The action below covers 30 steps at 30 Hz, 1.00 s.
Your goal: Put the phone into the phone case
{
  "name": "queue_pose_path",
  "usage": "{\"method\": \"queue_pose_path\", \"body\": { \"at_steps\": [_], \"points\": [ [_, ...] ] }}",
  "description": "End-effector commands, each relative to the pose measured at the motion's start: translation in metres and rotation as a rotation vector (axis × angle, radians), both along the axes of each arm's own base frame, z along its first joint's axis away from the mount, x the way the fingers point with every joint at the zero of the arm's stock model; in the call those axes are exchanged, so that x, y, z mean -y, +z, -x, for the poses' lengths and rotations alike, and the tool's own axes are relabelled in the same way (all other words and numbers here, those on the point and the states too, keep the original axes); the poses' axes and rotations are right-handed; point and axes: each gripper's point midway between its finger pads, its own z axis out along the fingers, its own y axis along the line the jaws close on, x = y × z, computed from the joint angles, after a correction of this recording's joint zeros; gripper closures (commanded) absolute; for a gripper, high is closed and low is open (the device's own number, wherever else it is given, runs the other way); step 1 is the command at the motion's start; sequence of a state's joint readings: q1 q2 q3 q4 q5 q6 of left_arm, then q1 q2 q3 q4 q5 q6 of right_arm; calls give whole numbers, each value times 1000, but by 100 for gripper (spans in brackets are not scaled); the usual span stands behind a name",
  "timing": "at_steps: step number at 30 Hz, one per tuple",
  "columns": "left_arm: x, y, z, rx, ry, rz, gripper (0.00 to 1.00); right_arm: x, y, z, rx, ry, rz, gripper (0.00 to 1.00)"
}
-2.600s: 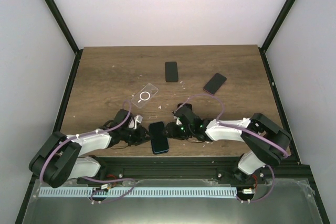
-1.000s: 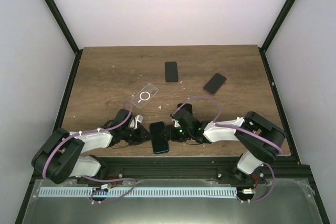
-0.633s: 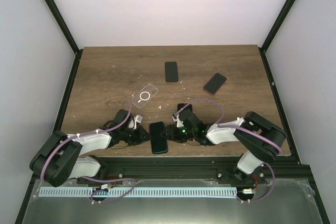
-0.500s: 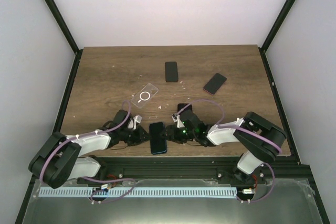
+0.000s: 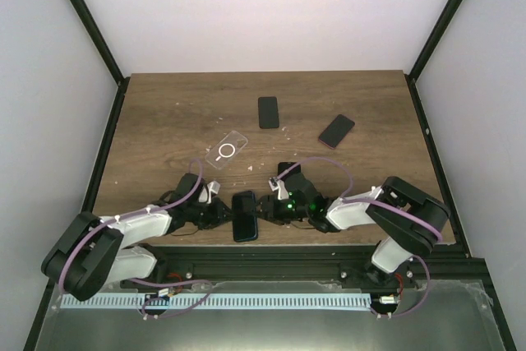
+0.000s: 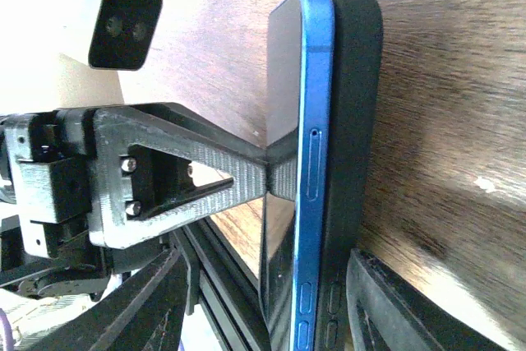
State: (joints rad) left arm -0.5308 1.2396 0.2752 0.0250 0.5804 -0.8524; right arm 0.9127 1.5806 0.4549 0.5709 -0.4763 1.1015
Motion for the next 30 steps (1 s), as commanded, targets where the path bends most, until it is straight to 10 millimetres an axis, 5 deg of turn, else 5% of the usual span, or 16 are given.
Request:
{"method": "queue_pose_path", "body": {
  "at_steps": [1,18,30],
  "points": [
    [-9,-14,14,-53,4,-44,81,-27,61,1,116,71,-215,46],
    [-10,-17,14,-55,7,-49,82,-38,48,2,61,101,-242,48],
    [-12,-16,15,-59,20,-57,84,-40,72,1,122,114,-292,51]
  ]
}}
